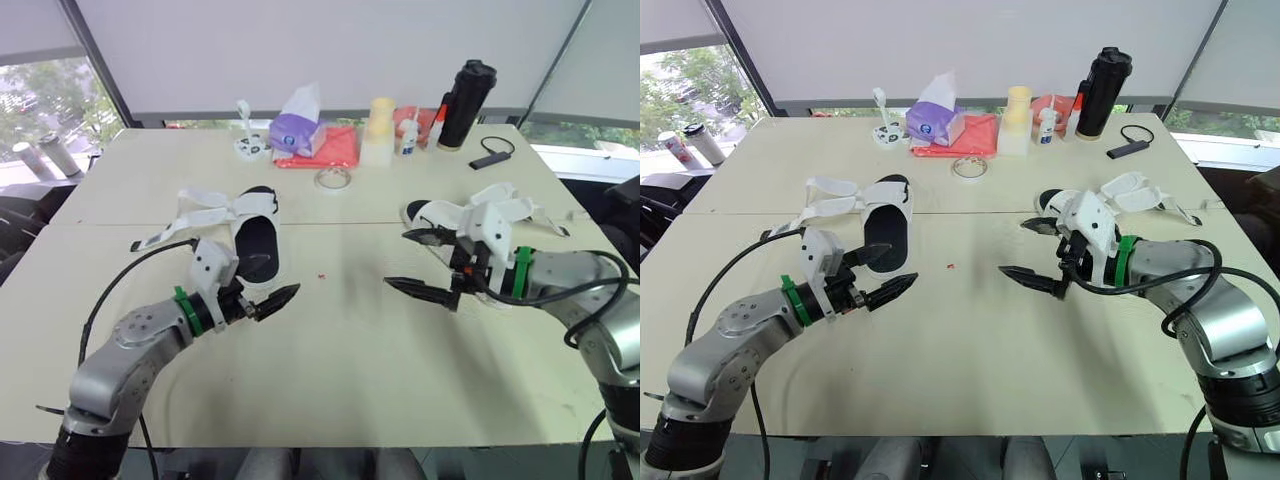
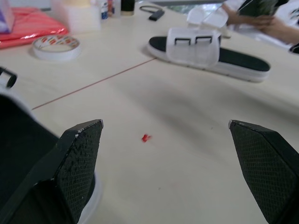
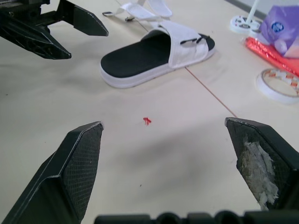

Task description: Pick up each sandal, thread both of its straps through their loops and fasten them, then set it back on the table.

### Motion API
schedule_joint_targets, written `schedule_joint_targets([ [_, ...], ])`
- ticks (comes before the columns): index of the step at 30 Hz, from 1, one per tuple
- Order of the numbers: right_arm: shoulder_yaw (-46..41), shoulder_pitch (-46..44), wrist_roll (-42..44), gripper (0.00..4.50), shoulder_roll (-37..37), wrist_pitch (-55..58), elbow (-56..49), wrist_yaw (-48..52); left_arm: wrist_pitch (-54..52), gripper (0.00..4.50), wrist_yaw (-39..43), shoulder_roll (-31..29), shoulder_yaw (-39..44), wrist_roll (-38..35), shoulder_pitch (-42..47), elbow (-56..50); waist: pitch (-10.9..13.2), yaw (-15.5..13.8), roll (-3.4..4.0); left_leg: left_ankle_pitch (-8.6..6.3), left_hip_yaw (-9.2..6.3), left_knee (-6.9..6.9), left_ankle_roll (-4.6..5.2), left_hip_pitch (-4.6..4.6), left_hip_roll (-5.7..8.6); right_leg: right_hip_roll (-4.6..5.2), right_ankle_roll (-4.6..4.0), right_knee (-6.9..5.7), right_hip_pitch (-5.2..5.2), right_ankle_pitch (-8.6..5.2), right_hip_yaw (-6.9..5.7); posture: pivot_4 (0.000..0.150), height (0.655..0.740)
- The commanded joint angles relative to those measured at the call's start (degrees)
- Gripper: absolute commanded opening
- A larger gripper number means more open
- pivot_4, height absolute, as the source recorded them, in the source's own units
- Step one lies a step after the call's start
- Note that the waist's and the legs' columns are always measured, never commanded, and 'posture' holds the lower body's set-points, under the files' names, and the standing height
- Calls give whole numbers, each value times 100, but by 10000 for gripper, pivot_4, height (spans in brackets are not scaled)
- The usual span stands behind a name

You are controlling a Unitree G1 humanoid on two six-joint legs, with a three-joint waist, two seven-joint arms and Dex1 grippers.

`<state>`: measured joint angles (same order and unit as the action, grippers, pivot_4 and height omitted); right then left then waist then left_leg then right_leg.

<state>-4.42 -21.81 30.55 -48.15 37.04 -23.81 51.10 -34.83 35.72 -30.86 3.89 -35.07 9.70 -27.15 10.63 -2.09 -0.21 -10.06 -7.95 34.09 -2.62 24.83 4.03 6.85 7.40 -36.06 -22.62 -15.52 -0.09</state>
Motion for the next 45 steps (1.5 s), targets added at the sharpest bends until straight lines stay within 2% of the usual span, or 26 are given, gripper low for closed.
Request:
schedule_joint_targets([
  [1,-66,-141,-34,44604,-22,-138,-25,25,41,45000,29,-63,133,-23,107,-59,0,1,0,0,0,0,0,1,0,0,0,0,-1,0,0,1500,7400],
  [25,-210,-2,-251,44604,-10,-255,9,-326,-164,45000,100,-98,183,-260,332,18,2,7,0,1,2,-1,1,6,0,0,1,-3,-9,1,2,1500,7400],
  [30,-359,22,-227,44604,133,25,50,-719,-156,45000,109,-73,157,-234,370,56,2,8,-1,1,2,-1,1,6,1,0,1,-3,-9,1,2,1500,7400],
  [33,-749,-172,141,44604,466,1200,316,-1529,-144,45000,126,-54,130,-219,404,89,1,5,-2,1,1,0,0,6,0,0,0,-3,-8,1,2,1500,7400],
  [38,-1998,-1131,862,44604,1423,3245,1095,-3013,-123,45000,177,-29,89,-187,468,173,3,12,1,2,2,2,1,7,2,-1,-2,-11,-13,3,8,1500,7400],
  [45,-3581,-2283,933,44604,2303,4705,1842,-4372,-51,45000,253,-44,44,-135,523,237,3,48,3,3,2,-7,1,9,3,-4,-1,-10,-17,3,8,1500,7400],
])
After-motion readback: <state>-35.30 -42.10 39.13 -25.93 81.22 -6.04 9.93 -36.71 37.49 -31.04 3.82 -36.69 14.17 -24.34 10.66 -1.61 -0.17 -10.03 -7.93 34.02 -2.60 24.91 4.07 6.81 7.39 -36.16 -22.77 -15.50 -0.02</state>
